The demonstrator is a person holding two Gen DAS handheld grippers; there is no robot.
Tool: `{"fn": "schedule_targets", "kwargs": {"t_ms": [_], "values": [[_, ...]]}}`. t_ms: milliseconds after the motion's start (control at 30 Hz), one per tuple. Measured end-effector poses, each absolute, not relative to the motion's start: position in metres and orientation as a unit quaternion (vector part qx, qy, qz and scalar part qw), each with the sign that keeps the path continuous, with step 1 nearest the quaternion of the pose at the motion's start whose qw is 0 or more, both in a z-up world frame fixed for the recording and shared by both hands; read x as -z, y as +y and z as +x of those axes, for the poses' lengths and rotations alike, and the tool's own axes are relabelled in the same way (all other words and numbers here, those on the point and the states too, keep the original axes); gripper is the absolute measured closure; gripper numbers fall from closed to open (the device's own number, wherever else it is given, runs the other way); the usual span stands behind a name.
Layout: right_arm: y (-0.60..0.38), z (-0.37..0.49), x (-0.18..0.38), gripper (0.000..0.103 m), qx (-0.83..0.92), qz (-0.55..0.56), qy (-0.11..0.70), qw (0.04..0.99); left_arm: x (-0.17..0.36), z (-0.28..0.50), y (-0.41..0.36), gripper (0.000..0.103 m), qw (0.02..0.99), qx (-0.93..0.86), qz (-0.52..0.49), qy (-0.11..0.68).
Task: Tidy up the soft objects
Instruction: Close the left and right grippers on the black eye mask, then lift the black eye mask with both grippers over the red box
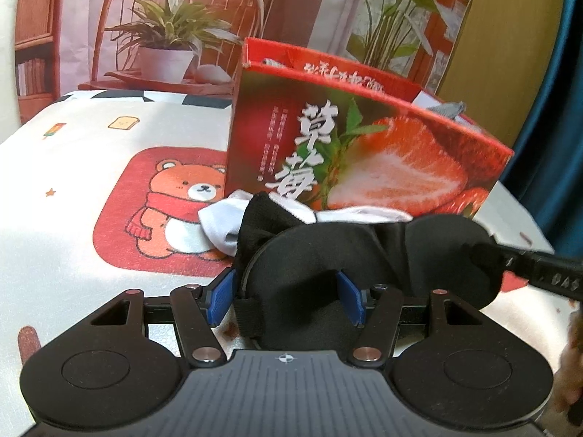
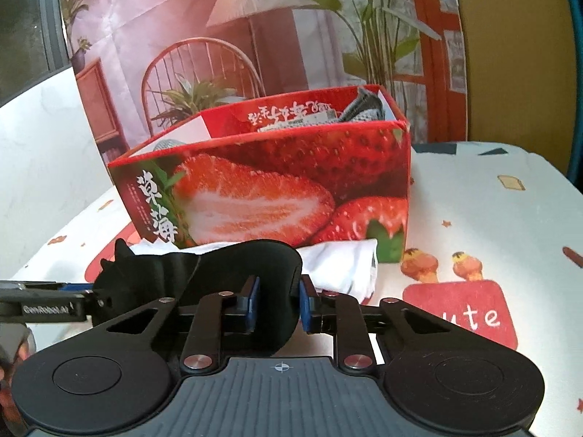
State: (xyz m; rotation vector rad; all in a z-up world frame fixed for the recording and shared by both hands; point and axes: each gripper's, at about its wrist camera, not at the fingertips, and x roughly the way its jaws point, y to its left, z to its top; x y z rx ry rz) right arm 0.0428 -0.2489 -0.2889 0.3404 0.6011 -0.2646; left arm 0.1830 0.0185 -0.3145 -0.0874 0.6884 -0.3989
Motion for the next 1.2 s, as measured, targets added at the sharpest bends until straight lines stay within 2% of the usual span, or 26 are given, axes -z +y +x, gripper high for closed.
{"fn": "schedule_targets", "kwargs": {"t_ms": [500,633,933,1200], "values": [[-0.253,0.04,0.301,0.083,0.133,0.185,0.306,0.924,0.31,0.177,0.027,0.038,0.919,0.199,-0.055,0.337],[-0.254,0.038,0.306,0.082,0.136,0.189,0.312,0.921,0.31,0.173,0.028,0.026,0.918,0.195,-0.053,0.34],[-0.256,0.038,0.313,0.082,0.14,0.193,0.319,0.917,0.316,0.173,0.029,0.023,0.912,0.201,-0.061,0.353],[-0.257,0.039,0.314,0.082,0.139,0.193,0.32,0.917,0.319,0.175,0.03,0.025,0.905,0.216,-0.095,0.355]]}}
